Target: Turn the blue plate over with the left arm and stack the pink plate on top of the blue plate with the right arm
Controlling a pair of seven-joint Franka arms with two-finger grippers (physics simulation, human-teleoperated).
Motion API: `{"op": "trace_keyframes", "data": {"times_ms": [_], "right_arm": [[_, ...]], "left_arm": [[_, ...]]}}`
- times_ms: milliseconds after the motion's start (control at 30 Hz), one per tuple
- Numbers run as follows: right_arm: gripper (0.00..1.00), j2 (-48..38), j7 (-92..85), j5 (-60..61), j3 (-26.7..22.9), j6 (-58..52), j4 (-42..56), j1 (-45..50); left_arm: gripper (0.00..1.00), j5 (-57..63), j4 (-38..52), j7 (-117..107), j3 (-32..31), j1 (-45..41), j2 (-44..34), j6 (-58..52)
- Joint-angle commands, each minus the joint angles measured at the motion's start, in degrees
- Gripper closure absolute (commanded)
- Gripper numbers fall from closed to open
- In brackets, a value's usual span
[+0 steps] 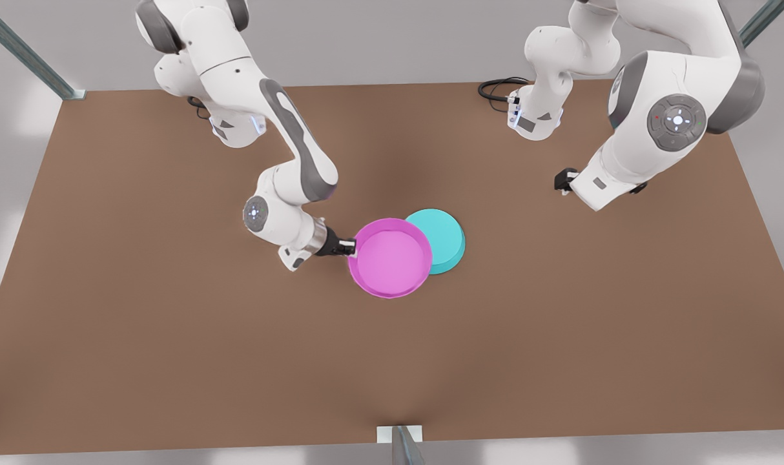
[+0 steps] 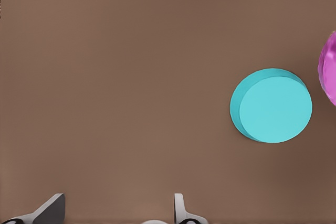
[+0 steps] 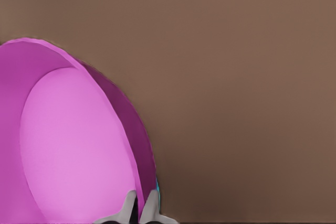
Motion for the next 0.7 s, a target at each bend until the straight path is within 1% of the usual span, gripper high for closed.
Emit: {"op": "trace_keyframes", "data": {"times_ms": [0, 33, 67, 200, 367, 667], "right_arm": [[0.79, 0.28, 0.59, -0.23, -0.91, -0.14, 0.2, 1.07], [0.79, 1.25, 0.76, 1.35, -3.2, -0.14, 0.55, 4.15], [0.79, 1.78, 0.94, 1.79, -3.55, -0.14, 1.08, 5.03], [0.79, 5.2, 3.22, 2.23, -3.64, -0.49, 3.8, 7.58], [0.79, 7.23, 6.03, 2.76, -4.25, -1.72, 6.61, 10.66], [0.79, 14.52, 9.38, 3.99, -4.25, -1.72, 13.12, 12.59]], "left_arm": [[0.0, 0.04, 0.0, 0.0, 0.0, -0.03, 0.0, 0.0], [0.0, 0.04, 0.0, 0.0, 0.0, 0.05, 0.0, 0.0], [0.0, 0.04, 0.0, 0.0, 0.0, -0.03, 0.0, 0.0], [0.0, 0.04, 0.0, 0.0, 0.0, -0.03, -0.09, 0.0], [0.0, 0.04, 0.0, 0.0, 0.0, 0.05, 0.0, 0.0], [0.0, 0.74, 0.0, 0.09, 0.0, -0.03, 0.0, 0.0]]}}
